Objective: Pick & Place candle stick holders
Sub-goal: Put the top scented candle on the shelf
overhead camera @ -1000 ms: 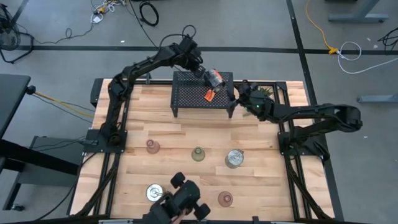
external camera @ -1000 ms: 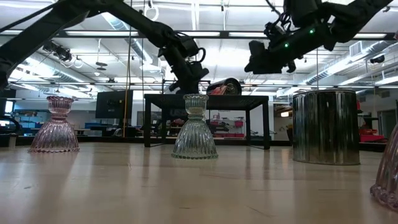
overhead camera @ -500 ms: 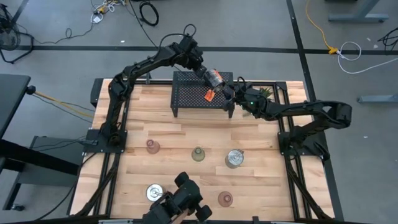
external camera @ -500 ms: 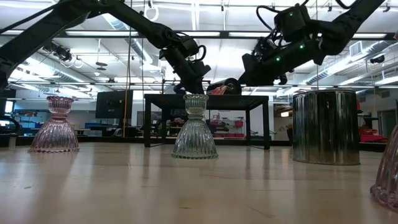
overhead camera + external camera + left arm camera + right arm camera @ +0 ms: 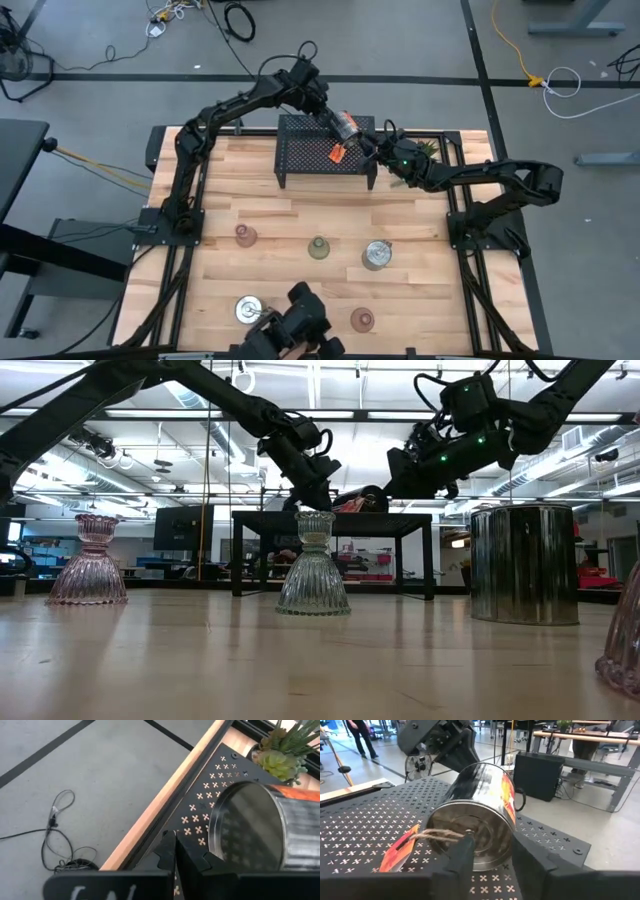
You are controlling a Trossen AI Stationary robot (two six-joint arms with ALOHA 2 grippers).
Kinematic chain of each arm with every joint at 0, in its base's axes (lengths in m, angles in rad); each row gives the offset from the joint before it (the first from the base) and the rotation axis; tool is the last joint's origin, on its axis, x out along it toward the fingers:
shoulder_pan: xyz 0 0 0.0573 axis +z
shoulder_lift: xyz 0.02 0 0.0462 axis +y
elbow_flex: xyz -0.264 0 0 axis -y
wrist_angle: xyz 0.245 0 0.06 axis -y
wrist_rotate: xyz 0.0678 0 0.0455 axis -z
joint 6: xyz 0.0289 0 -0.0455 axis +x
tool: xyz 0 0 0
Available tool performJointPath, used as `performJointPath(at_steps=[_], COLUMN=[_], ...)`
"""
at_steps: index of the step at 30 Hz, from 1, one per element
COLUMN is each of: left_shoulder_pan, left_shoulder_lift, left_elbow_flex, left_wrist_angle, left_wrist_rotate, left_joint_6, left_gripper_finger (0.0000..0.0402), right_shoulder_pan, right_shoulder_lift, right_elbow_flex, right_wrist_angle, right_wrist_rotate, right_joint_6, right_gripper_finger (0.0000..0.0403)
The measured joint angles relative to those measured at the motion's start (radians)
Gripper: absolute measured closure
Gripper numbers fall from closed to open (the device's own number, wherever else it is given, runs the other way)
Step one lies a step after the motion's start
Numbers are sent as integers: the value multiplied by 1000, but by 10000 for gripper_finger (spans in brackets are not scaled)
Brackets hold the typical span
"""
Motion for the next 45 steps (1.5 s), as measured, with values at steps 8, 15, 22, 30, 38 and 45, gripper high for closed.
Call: performJointPath(at_steps=[8,15,22,30,38,45], left_shoulder_pan=[-20,-33,-39,-38,-39,-54], left_shoulder_lift=[37,41,40,41,41,42], left_elbow_flex=[0,0,0,0,0,0], left_wrist_angle=[-4,0,-1,-4,-8,-2], left_wrist_rotate=[54,98,124,128,131,182], left_joint_6=[0,0,0,0,0,1], left_gripper_finger=[388,388,388,388,388,395], right_shoulder_pan=[0,-9,-22,-23,-23,-32], right_shoulder_lift=[0,0,0,-1,-1,-1], right_elbow_flex=[0,0,0,0,0,-1], right_wrist_angle=[29,32,32,-15,4,48], right_wrist_rotate=[-23,-29,-53,-51,-7,-29], right_joint_6=[-13,-23,-11,-33,-78,-79], right_gripper_finger=[363,398,399,334,265,277])
